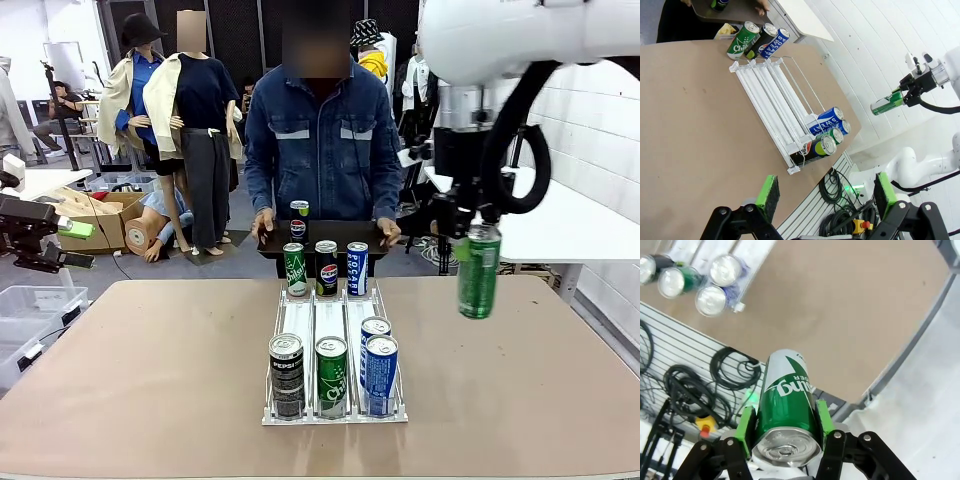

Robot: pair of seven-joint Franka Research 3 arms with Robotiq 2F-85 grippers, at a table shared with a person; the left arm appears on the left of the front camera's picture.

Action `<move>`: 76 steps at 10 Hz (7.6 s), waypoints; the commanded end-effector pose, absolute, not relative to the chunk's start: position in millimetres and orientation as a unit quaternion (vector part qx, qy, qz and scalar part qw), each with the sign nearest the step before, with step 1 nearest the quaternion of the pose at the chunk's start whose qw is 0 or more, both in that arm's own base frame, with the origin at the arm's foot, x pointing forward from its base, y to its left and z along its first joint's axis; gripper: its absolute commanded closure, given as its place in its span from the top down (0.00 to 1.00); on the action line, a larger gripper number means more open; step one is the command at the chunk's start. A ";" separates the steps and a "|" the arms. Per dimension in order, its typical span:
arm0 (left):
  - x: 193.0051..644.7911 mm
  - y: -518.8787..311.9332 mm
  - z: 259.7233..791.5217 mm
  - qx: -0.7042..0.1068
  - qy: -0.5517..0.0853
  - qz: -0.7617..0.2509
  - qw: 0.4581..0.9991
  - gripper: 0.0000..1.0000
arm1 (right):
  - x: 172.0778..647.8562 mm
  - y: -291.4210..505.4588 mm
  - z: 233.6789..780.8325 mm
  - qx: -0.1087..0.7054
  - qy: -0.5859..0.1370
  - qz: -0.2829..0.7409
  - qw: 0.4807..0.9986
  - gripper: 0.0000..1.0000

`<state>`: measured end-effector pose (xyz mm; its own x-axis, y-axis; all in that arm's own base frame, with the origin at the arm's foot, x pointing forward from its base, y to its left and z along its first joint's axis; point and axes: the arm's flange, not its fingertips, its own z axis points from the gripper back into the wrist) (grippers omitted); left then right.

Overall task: Retrieve and hand over the desired beverage to the person.
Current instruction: Pick up another can of the same type that the person held from the Automatic Can Dispenser, then place the picked can on the Handle tray extended by the person.

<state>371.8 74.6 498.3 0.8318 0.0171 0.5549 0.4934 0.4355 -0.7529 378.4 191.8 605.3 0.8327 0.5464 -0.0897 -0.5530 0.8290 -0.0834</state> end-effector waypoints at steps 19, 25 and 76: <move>369.3 76.6 499.0 -0.508 -0.249 -0.151 0.810 1.00 | 398.8 97.8 582.3 -0.018 0.022 0.288 0.957 0.00; 369.3 76.6 499.0 -0.508 -0.249 -0.151 0.810 1.00 | 398.8 97.8 582.3 -0.018 0.022 0.288 0.957 0.00; 369.3 76.6 499.0 -0.508 -0.249 -0.151 0.810 1.00 | 604.9 352.5 563.8 0.001 0.044 0.391 0.919 0.00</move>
